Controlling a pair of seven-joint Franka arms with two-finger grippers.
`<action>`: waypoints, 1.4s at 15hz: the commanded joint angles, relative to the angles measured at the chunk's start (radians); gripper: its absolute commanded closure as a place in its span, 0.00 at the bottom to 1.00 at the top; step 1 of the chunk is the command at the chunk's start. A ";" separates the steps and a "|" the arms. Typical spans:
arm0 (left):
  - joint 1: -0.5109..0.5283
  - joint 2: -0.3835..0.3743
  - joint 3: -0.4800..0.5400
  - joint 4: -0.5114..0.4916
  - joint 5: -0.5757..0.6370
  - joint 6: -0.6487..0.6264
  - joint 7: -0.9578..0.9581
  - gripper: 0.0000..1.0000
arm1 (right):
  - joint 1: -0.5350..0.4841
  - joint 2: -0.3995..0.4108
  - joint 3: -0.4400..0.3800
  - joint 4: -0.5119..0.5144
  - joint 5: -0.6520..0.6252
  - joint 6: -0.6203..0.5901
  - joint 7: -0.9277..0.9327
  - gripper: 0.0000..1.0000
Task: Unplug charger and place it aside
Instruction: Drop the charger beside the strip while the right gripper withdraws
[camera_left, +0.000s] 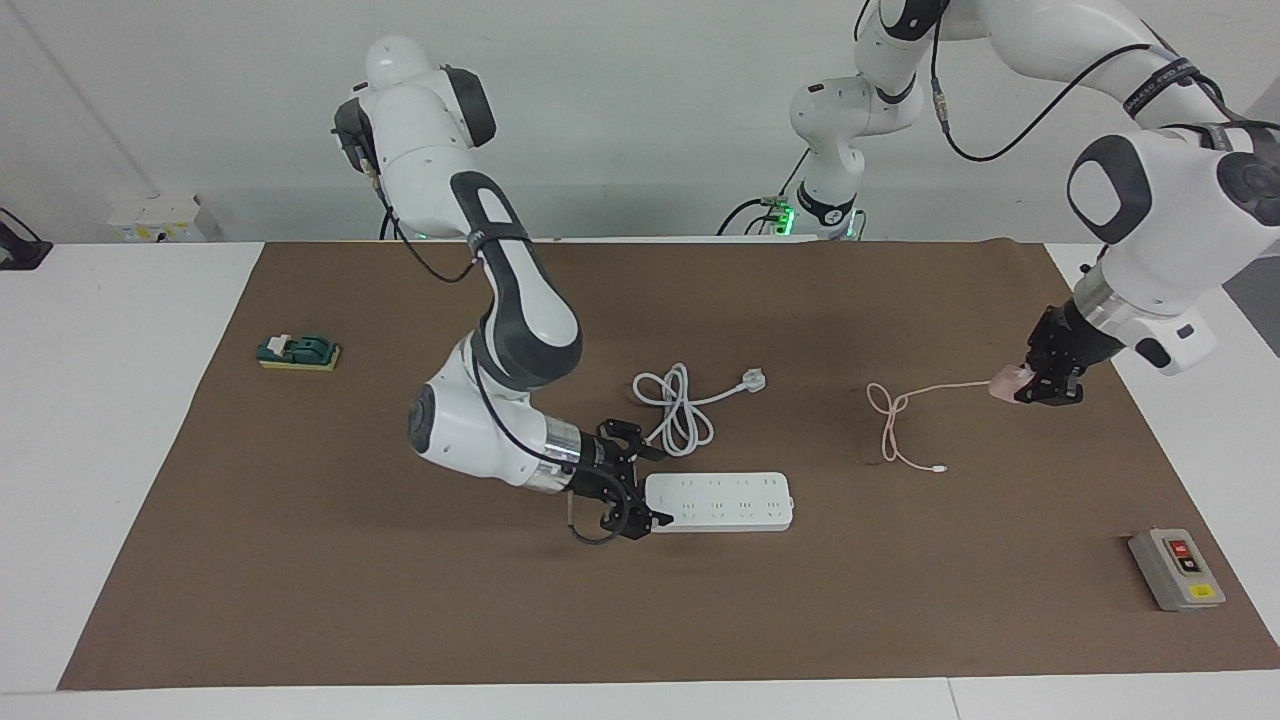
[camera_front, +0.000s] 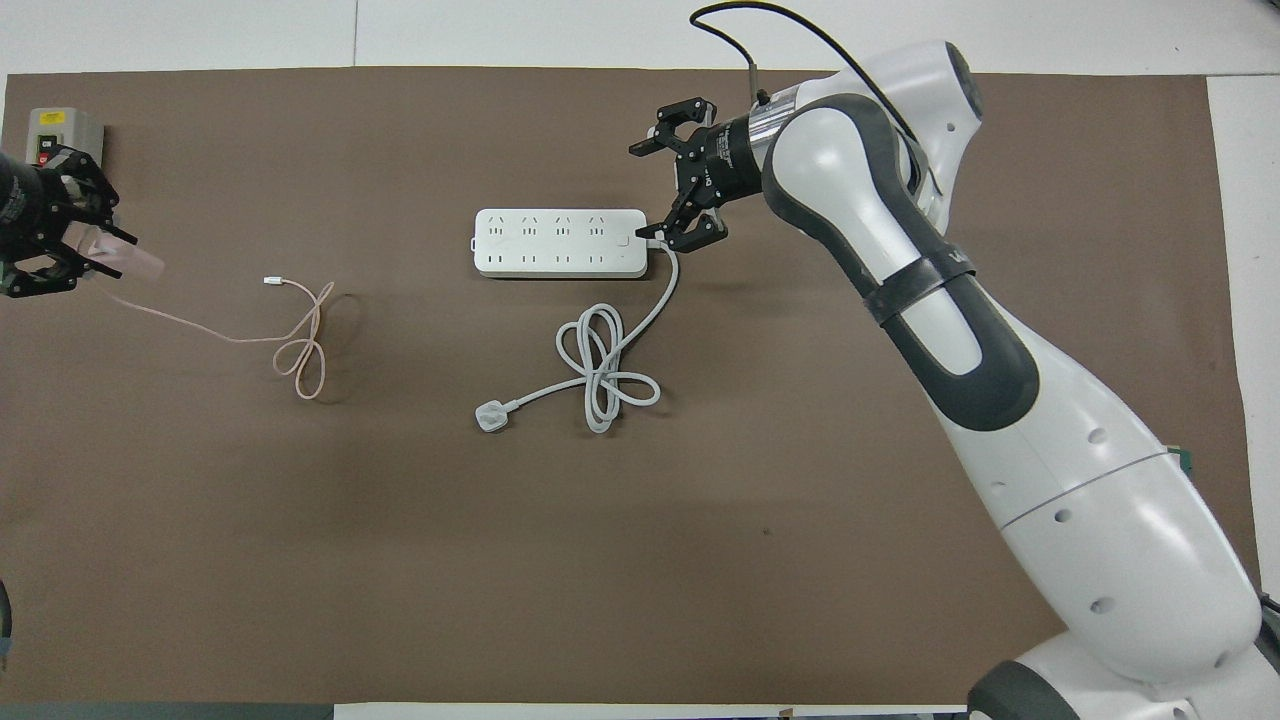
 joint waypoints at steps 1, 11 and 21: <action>0.052 -0.028 -0.005 -0.025 -0.014 -0.016 0.117 1.00 | -0.001 -0.146 -0.047 -0.103 -0.103 -0.093 0.012 0.00; 0.043 -0.079 -0.012 -0.129 -0.012 0.027 0.271 0.00 | -0.179 -0.479 -0.078 -0.181 -0.381 -0.473 -0.372 0.00; 0.035 -0.197 -0.073 -0.080 -0.012 -0.176 0.700 0.00 | -0.240 -0.657 -0.078 -0.199 -0.808 -0.644 -1.369 0.00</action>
